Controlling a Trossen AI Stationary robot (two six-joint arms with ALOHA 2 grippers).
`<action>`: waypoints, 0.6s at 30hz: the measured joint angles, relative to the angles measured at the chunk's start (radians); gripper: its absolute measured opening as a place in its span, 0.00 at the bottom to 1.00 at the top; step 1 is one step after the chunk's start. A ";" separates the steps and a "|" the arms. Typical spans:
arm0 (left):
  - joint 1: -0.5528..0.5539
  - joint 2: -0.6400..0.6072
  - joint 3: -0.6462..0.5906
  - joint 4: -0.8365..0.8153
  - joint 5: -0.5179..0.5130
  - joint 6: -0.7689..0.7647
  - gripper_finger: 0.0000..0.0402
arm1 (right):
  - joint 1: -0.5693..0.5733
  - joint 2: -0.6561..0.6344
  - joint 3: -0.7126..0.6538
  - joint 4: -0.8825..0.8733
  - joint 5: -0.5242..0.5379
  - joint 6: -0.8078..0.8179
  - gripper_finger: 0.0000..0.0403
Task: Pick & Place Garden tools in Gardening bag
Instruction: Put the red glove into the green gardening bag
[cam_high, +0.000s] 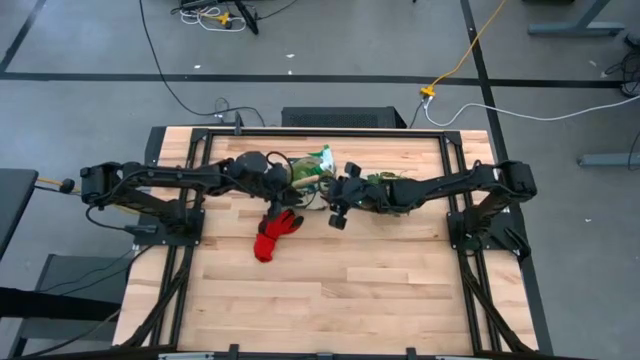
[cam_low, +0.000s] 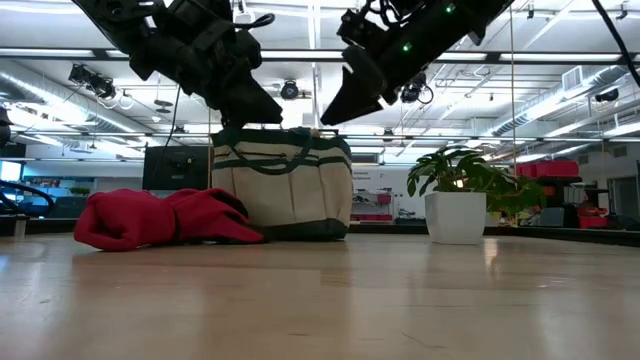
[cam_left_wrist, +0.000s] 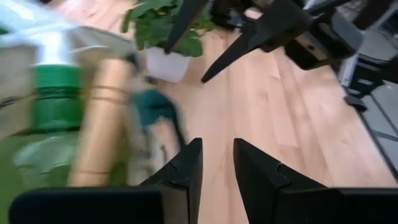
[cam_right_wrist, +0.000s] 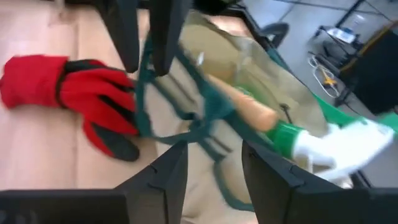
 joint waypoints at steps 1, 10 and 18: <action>-0.001 0.000 0.000 0.005 0.004 0.002 0.23 | -0.003 0.000 0.000 0.001 -0.012 -0.018 0.38; 0.000 0.000 0.000 0.022 -0.009 0.001 0.18 | -0.030 0.000 0.000 0.028 -0.027 -0.030 0.38; -0.007 -0.072 0.000 -0.034 0.162 -0.114 0.18 | -0.003 0.000 0.000 -0.045 -0.088 0.056 0.38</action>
